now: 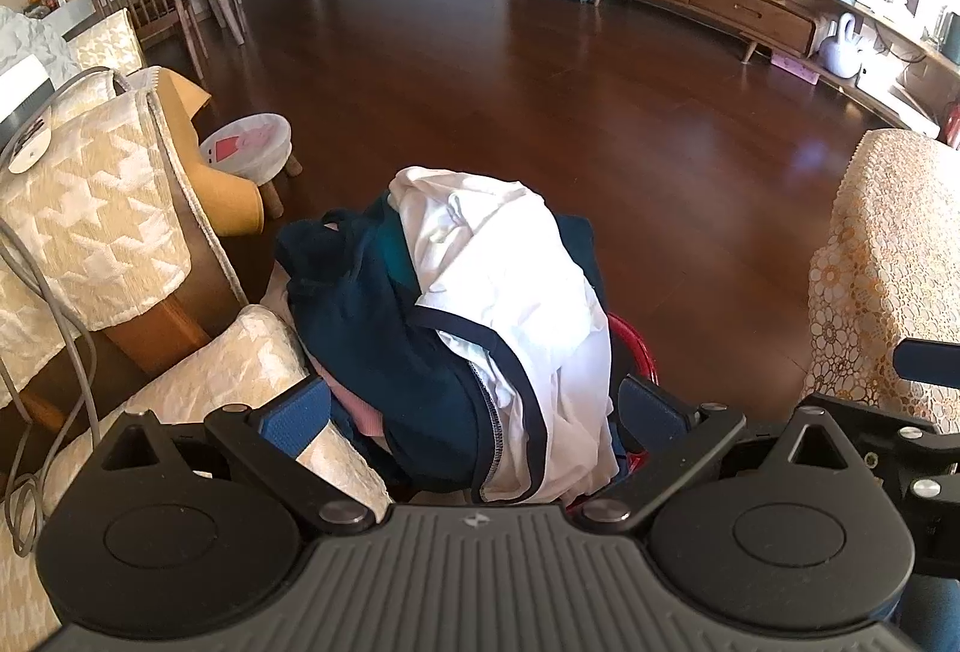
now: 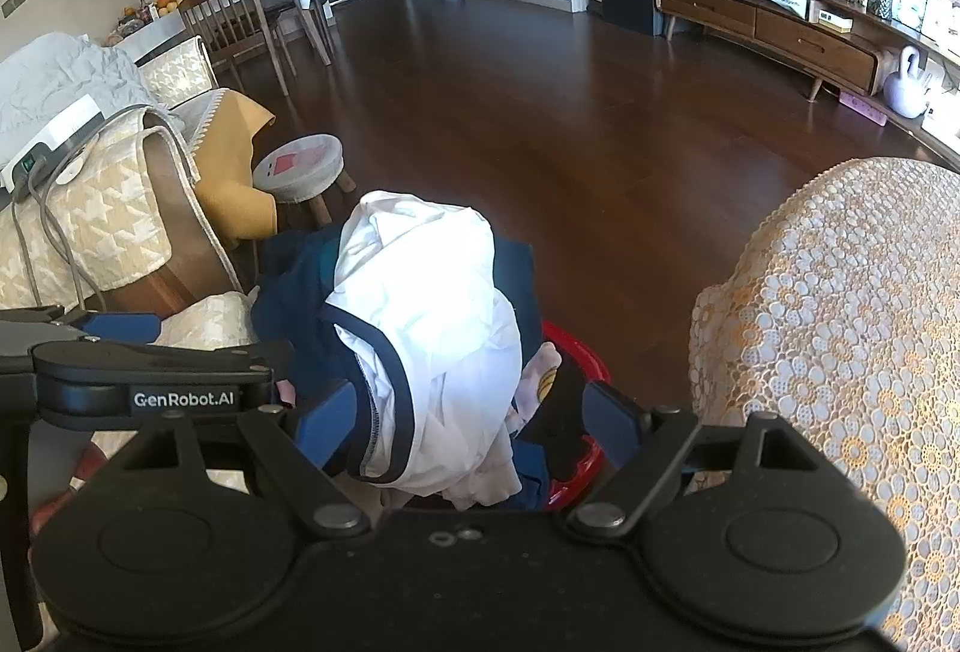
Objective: Fold clothes
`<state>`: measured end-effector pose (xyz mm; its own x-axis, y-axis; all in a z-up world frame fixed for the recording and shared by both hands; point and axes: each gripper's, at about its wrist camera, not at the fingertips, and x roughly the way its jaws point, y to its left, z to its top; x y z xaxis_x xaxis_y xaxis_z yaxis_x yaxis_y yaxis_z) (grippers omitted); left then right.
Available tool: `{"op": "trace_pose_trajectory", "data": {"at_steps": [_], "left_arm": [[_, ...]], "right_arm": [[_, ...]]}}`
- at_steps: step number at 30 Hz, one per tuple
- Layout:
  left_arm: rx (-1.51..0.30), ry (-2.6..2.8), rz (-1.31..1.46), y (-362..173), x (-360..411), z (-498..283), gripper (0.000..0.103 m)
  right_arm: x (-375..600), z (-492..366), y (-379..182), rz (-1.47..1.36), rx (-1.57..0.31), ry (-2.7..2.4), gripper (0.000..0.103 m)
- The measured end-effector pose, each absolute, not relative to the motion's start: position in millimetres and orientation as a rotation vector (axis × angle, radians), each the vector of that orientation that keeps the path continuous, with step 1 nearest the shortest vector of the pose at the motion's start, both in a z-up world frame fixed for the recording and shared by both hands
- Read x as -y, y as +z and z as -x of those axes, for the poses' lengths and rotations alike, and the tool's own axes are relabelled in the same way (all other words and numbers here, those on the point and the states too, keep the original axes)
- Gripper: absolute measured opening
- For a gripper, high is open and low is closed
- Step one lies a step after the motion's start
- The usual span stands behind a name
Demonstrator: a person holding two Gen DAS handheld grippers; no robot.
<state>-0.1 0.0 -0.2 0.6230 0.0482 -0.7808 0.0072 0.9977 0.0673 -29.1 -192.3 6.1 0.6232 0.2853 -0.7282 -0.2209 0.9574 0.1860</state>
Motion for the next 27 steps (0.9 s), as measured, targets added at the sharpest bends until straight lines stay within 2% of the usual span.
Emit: {"op": "trace_pose_trajectory", "data": {"at_steps": [27], "left_arm": [[-0.909,0.025,-0.064,-4.4,-0.4,1.6,0.103]], "right_arm": [[193.1,29.0,3.4,-0.092,-0.870,0.295,0.103]]}}
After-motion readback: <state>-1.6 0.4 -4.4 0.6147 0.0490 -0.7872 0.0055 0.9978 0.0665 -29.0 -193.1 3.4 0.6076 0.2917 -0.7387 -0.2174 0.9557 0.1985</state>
